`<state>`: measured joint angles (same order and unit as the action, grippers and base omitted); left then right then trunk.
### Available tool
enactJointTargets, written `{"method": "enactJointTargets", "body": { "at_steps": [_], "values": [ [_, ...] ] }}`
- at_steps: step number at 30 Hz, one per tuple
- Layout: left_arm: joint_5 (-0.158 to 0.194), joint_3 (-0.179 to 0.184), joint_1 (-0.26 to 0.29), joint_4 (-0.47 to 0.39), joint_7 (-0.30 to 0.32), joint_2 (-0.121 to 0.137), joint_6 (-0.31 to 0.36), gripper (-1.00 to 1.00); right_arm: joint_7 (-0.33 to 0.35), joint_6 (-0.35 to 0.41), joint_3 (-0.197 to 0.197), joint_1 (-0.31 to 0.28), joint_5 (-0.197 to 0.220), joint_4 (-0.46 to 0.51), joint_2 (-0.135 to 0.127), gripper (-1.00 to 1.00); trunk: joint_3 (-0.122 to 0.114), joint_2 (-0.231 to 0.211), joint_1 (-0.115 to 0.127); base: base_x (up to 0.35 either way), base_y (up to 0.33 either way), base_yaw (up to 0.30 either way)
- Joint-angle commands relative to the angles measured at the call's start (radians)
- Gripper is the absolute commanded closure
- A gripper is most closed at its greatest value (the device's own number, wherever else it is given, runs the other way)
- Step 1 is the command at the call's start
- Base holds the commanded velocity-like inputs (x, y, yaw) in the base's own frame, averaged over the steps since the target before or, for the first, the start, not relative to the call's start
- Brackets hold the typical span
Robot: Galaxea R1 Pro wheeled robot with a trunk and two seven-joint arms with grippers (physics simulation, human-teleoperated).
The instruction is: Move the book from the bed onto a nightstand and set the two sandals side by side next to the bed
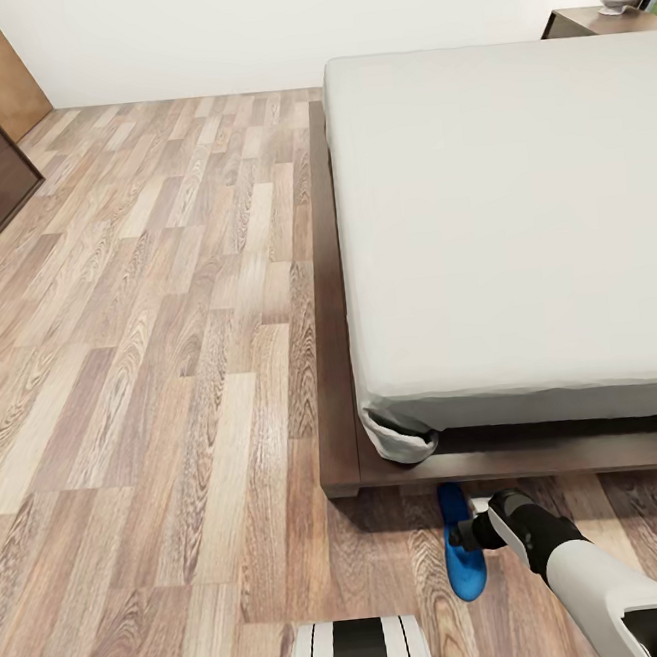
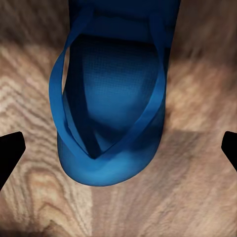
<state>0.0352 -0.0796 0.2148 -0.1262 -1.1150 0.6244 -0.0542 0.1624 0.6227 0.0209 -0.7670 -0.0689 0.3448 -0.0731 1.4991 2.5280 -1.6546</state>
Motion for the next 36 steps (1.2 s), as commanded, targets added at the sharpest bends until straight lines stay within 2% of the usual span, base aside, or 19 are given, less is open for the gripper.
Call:
{"method": "enactJointTargets", "body": {
  "at_steps": [1,11,16,36],
  "values": [
    [0.003,-0.003,0.000,-0.001,0.000,0.000,-0.006,1.00,0.007,0.005,0.002,0.000,-0.007,0.002,-0.001,-1.00,0.001,0.000,0.000,0.000,0.000,0.000],
    [0.003,-0.003,0.000,0.000,0.000,0.000,-0.006,1.00,0.009,0.002,0.003,0.000,-0.006,0.002,-0.001,-1.00,0.001,0.000,0.000,0.000,0.000,0.000],
    [0.003,-0.003,0.000,0.000,0.000,0.000,-0.006,1.00,0.009,-0.032,0.004,0.000,-0.006,-0.001,-0.001,-1.00,0.001,0.000,0.000,0.000,0.000,0.000],
    [0.003,-0.003,0.000,0.000,0.000,0.000,-0.006,1.00,0.022,-0.060,0.002,0.001,-0.006,-0.003,-0.004,-1.00,0.001,0.000,0.000,0.000,0.000,0.000]
  ]
}}
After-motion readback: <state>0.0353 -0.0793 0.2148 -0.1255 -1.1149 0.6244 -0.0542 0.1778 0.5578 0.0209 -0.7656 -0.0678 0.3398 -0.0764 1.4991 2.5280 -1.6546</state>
